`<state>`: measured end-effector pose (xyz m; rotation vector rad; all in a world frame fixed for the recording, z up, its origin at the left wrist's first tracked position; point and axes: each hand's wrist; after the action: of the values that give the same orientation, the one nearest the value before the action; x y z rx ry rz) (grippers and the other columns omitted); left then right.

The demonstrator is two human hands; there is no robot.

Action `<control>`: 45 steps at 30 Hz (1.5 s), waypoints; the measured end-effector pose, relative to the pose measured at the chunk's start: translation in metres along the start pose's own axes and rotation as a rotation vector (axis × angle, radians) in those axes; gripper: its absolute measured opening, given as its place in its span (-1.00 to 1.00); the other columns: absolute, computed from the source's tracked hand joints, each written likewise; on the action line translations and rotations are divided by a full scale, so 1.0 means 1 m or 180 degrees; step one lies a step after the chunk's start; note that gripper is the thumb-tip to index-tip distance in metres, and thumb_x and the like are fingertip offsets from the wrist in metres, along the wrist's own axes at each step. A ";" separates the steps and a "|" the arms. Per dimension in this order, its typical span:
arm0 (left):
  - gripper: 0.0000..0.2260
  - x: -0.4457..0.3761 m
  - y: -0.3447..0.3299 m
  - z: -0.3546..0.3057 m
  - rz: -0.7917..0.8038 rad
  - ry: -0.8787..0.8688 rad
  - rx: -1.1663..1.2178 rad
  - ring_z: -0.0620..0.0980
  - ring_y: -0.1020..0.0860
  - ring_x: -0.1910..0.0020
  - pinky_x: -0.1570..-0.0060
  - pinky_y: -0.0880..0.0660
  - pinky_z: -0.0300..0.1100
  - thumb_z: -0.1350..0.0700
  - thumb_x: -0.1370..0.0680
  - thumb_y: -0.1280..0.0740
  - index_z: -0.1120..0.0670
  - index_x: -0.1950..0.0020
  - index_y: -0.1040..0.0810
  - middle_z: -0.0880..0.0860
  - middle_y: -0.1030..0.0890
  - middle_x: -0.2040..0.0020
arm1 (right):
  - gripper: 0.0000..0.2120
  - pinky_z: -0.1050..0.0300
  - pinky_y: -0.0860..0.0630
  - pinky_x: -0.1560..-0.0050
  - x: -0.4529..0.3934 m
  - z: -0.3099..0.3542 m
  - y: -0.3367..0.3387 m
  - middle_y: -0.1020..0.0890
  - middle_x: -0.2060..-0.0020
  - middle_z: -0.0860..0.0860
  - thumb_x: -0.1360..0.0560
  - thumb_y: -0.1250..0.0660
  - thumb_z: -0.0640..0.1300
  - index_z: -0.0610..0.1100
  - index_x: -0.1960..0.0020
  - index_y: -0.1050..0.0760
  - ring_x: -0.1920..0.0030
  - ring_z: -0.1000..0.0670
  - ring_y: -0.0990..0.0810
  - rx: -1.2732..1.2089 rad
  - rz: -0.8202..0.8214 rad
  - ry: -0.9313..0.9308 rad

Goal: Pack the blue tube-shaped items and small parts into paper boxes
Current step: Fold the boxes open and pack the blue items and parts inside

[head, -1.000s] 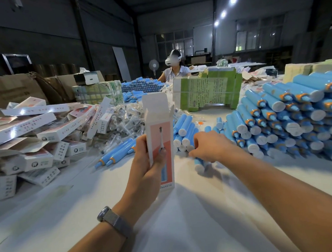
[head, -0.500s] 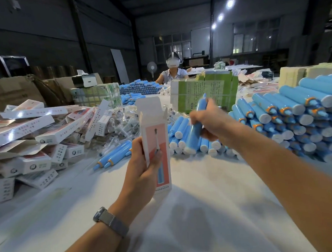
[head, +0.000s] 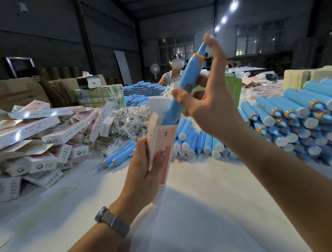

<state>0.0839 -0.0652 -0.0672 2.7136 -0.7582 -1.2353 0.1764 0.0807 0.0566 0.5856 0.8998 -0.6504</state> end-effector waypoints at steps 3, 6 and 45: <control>-0.88 0.000 0.000 0.000 0.0044 -0.0034 -0.0107 -0.17 -0.51 0.14 0.13 -0.53 -0.20 0.03 -0.56 -0.24 -0.10 -0.05 -0.32 -0.29 -0.53 0.08 | -0.21 -0.10 -0.61 0.32 0.005 -0.008 -0.003 -0.59 0.25 -0.06 -0.46 -0.49 -0.13 -0.01 -0.47 -0.04 0.35 -0.07 -0.63 0.0306 0.0465 0.0125; -0.87 0.000 0.000 0.001 -0.0080 -0.0033 -0.0132 -0.15 -0.50 0.17 0.14 -0.50 -0.17 0.00 -0.55 -0.26 -0.07 -0.03 -0.34 -0.27 -0.54 0.10 | -0.31 0.05 -0.57 0.32 0.009 -0.012 -0.009 -0.60 0.20 0.00 -0.47 -0.49 -0.08 0.00 -0.41 -0.12 0.37 0.00 -0.56 0.0594 0.0459 0.0242; -0.76 -0.019 0.031 0.049 -0.1684 0.0368 -0.0958 0.19 -0.48 -0.06 0.03 -0.46 0.09 0.03 -0.55 -0.24 -0.08 -0.11 -0.20 0.10 -0.50 -0.10 | -0.70 -0.11 -0.46 -0.24 -0.047 -0.183 -0.196 -0.58 -0.21 -0.10 -0.54 -0.24 0.02 -0.03 -0.23 -0.52 -0.21 -0.21 -0.52 0.3322 0.2551 -0.1515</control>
<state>0.0255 -0.0770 -0.0790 2.7715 0.1691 -1.1337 -0.0819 0.0908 -0.0308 1.5347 -0.2288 -0.4389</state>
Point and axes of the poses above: each hand's wrist, its own x-axis away from the middle knuckle, its own y-axis out of the back of the hand, z = x × y
